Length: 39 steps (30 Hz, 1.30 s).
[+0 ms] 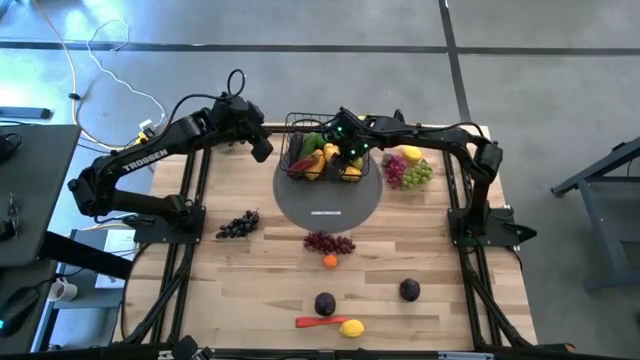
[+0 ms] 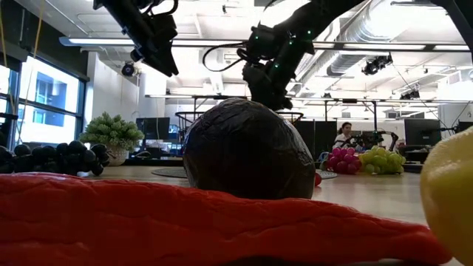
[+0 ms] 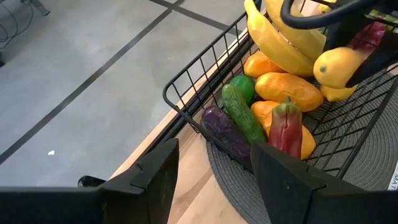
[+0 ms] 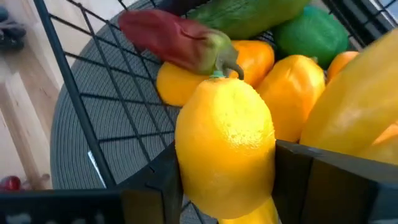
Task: Build produce basket
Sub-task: Put the middle yellow lemon into the black wire basket, then put the bottom left purple grapes into the black wire basket
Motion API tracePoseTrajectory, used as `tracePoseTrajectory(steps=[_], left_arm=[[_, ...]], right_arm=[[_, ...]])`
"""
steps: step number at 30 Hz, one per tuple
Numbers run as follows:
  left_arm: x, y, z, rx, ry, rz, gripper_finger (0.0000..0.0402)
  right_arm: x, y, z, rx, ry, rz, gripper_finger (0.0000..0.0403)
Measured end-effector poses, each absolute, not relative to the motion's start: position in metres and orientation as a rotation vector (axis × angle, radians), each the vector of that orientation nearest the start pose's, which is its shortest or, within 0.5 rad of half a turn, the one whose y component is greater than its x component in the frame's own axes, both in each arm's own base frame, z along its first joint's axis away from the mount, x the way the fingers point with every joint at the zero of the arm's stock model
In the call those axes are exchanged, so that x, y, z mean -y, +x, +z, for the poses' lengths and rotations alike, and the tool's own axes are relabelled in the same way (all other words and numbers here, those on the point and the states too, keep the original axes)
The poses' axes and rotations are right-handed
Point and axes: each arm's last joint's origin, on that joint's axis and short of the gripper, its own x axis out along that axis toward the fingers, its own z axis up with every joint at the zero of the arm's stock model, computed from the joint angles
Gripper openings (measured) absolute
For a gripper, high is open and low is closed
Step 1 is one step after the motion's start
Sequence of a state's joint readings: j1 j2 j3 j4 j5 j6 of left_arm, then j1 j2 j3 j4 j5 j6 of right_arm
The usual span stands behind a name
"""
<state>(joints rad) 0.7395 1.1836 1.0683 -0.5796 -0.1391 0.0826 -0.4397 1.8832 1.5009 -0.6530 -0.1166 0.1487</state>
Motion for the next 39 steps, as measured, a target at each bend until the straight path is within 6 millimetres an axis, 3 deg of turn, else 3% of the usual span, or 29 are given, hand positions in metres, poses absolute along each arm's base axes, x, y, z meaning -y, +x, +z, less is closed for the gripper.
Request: tracePoseTrajectory(steps=[8,19,29,39], left_arm=[[-0.168,0.179,0.317,-0.719,-0.138,0.811,0.0188],[-0.168,0.179,0.317,-0.716,-0.145,0.791,0.0192],[-0.167,0.177,0.316,-0.699,-0.241,0.852,0.0253],[-0.152,0.178,0.306,-0.792,-0.376,0.638,0.0255]], right_arm=[[0.163,0.365,0.232,-1.004,0.434,-0.353,0.0221],[0.162,0.365,0.234,-1.002,0.480,-0.394,0.0239],[0.161,0.372,0.263,-0.952,0.544,-0.446,0.0238],[0.139,0.378,0.302,-0.957,0.504,-0.539,0.0238]])
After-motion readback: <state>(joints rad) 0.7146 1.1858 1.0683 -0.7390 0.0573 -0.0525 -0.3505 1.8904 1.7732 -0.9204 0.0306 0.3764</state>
